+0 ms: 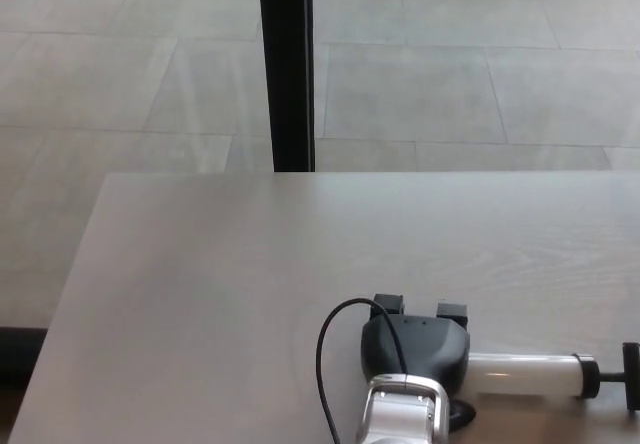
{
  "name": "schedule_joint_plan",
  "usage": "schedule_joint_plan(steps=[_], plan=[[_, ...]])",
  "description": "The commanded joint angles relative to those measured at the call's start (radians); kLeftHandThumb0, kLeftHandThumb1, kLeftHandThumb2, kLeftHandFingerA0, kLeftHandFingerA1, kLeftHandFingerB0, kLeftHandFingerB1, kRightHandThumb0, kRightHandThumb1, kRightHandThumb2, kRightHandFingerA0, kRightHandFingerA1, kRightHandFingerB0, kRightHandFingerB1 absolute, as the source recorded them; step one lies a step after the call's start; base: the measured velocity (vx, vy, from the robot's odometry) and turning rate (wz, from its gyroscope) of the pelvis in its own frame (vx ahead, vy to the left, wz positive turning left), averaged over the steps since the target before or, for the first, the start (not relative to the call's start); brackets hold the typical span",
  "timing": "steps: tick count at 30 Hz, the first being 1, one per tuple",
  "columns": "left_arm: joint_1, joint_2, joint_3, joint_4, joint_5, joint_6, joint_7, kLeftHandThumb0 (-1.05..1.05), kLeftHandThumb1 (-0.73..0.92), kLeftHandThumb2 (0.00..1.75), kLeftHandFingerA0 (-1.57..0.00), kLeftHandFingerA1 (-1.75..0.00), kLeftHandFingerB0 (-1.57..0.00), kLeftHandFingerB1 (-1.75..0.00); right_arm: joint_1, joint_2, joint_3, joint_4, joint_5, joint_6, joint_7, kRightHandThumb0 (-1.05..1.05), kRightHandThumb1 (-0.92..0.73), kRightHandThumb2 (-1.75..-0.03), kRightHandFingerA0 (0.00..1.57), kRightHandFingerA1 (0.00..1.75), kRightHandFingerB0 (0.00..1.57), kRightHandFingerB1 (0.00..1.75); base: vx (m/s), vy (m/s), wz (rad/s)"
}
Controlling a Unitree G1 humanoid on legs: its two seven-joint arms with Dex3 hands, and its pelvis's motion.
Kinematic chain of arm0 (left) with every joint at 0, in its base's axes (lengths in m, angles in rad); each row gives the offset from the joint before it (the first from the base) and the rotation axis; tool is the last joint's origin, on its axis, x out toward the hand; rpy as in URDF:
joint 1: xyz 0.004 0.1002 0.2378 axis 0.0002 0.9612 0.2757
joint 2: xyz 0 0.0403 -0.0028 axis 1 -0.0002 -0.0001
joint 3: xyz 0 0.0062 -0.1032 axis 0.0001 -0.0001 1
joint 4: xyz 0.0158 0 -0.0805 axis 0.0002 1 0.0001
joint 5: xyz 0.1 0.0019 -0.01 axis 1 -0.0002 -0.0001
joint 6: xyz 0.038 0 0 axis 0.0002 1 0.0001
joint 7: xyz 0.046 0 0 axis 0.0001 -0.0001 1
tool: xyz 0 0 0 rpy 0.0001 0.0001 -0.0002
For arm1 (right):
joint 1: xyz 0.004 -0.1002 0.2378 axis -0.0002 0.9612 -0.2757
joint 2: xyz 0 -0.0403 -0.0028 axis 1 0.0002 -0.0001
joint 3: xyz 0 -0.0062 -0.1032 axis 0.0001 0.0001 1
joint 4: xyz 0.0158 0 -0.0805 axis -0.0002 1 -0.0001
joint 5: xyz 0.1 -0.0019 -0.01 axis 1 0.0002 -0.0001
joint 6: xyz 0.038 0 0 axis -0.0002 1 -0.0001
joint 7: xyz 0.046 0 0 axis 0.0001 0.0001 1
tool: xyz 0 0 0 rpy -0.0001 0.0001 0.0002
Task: The robot uses its left hand to lift the air pump kept on the middle of the desk and use the right hand to pull out the handle
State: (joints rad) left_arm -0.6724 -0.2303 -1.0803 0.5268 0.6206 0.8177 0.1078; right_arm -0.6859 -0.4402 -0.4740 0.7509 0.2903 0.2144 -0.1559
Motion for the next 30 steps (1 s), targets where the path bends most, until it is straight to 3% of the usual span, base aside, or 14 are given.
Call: schedule_joint_plan(steps=[1, 2, 4, 5, 6, 8, 10, 11, 12, 24, 25, 27, 28, 30], plan=[[0.126, -0.071, -0.039, -0.009, 0.050, -0.265, 0.258, -0.65, 0.52, 0.88, -0.29, -0.74, -0.13, -0.52, 0.068, -0.066, 0.050, 0.008, -0.047, 0.091, 0.059, -0.52, -0.73, -0.62, 0.57, 0.54, 0.32, 0.37, 0.00, 0.000, 0.00], [0.127, -0.071, -0.041, -0.010, 0.051, -0.266, 0.253, -0.65, 0.54, 0.89, -0.31, -0.75, -0.12, -0.51, 0.080, -0.063, 0.042, 0.011, -0.039, 0.090, 0.059, -0.54, -0.59, -0.88, 0.57, 0.66, 0.34, 0.52, 0.00, 0.000, 0.00], [0.129, -0.073, -0.043, -0.012, 0.054, -0.267, 0.246, -0.65, 0.54, 0.89, -0.31, -0.75, -0.12, -0.51, 0.100, -0.058, 0.030, 0.015, -0.028, 0.089, 0.059, -0.54, -0.59, -0.88, 0.57, 0.66, 0.34, 0.52, 0.00, 0.000, 0.00], [0.133, -0.074, -0.030, -0.014, 0.043, -0.290, 0.247, -0.61, 0.70, 0.58, -0.26, -0.86, -0.16, -0.45, 0.103, -0.057, 0.026, 0.028, -0.024, 0.097, 0.056, -0.55, -0.58, -0.89, 0.57, 0.66, 0.36, 0.52, 0.00, 0.000, 0.00], [0.121, -0.082, -0.034, 0.009, 0.057, -0.299, 0.272, -0.66, 0.54, 0.90, -0.33, -0.75, -0.15, -0.54, 0.096, -0.053, 0.007, 0.073, -0.006, 0.100, 0.053, -0.52, -0.71, -0.61, 0.62, 0.60, 0.39, 0.41, 0.00, 0.000, 0.00], [0.120, -0.080, -0.036, 0.011, 0.064, -0.310, 0.277, -0.66, 0.54, 0.89, -0.35, -0.79, -0.16, -0.54, 0.098, -0.051, 0.004, 0.089, -0.005, 0.091, 0.053, -0.52, -0.71, -0.61, 0.63, 0.61, 0.42, 0.42, 0.00, 0.000, 0.00], [0.127, -0.086, -0.025, 0.018, 0.051, -0.354, 0.293, -0.60, 0.71, 0.58, -0.27, -0.91, -0.19, -0.49, 0.098, -0.047, -0.003, 0.117, -0.007, 0.073, 0.031, -0.57, -0.55, -0.92, 0.65, 0.70, 0.45, 0.57, 0.00, 0.000, 0.00], [0.127, -0.084, -0.021, 0.014, 0.047, -0.365, 0.288, -0.60, 0.71, 0.58, -0.27, -0.91, -0.19, -0.49, 0.096, -0.049, 0.009, 0.119, -0.022, 0.072, 0.025, -0.57, -0.55, -0.92, 0.65, 0.70, 0.45, 0.57, 0.00, 0.000, 0.00], [0.125, -0.086, -0.026, 0.021, 0.055, -0.368, 0.300, -0.61, 0.70, 0.59, -0.30, -0.81, -0.21, -0.49, 0.103, -0.048, 0.011, 0.105, -0.021, 0.077, 0.027, -0.56, -0.71, -0.61, 0.67, 0.62, 0.51, 0.44, 0.00, 0.000, 0.00], [0.092, -0.122, -0.068, 0.107, 0.115, -0.375, 0.308, -0.60, 0.67, 0.59, -0.26, -0.69, -0.18, -0.46, 0.135, -0.034, 0.017, 0.003, -0.011, 0.137, 0.028, -0.54, -0.73, -0.62, 0.64, 0.61, 0.48, 0.43, 0.00, 0.000, 0.00], [0.087, -0.118, -0.072, 0.114, 0.129, -0.373, 0.308, -0.62, 0.53, 0.86, -0.35, -0.76, -0.15, -0.53, 0.135, -0.030, 0.018, -0.008, -0.011, 0.144, 0.026, -0.53, -0.74, -0.62, 0.65, 0.63, 0.49, 0.43, 0.00, 0.000, 0.00], [0.082, -0.114, -0.080, 0.126, 0.150, -0.368, 0.308, -0.62, 0.53, 0.86, -0.35, -0.76, -0.15, -0.53, 0.139, -0.026, 0.018, -0.024, -0.011, 0.156, 0.024, -0.53, -0.74, -0.62, 0.65, 0.63, 0.49, 0.43, 0.00, 0.000, 0.00], [0.083, -0.104, -0.078, 0.136, 0.152, -0.388, 0.308, -0.51, 0.67, 0.55, -0.42, -1.28, -0.20, -0.48, 0.149, -0.024, 0.014, -0.042, -0.006, 0.164, 0.024, -0.50, -0.75, -0.62, 0.63, 0.62, 0.47, 0.42, 0.00, 0.000, 0.00], [0.082, -0.103, -0.079, 0.150, 0.167, -0.385, 0.310, -0.46, 0.61, 0.58, -0.54, -1.35, -0.21, -0.49, 0.156, -0.020, 0.012, -0.054, -0.006, 0.164, 0.024, -0.49, -0.75, -0.63, 0.61, 0.61, 0.47, 0.42, 0.00, 0.000, 0.00]])
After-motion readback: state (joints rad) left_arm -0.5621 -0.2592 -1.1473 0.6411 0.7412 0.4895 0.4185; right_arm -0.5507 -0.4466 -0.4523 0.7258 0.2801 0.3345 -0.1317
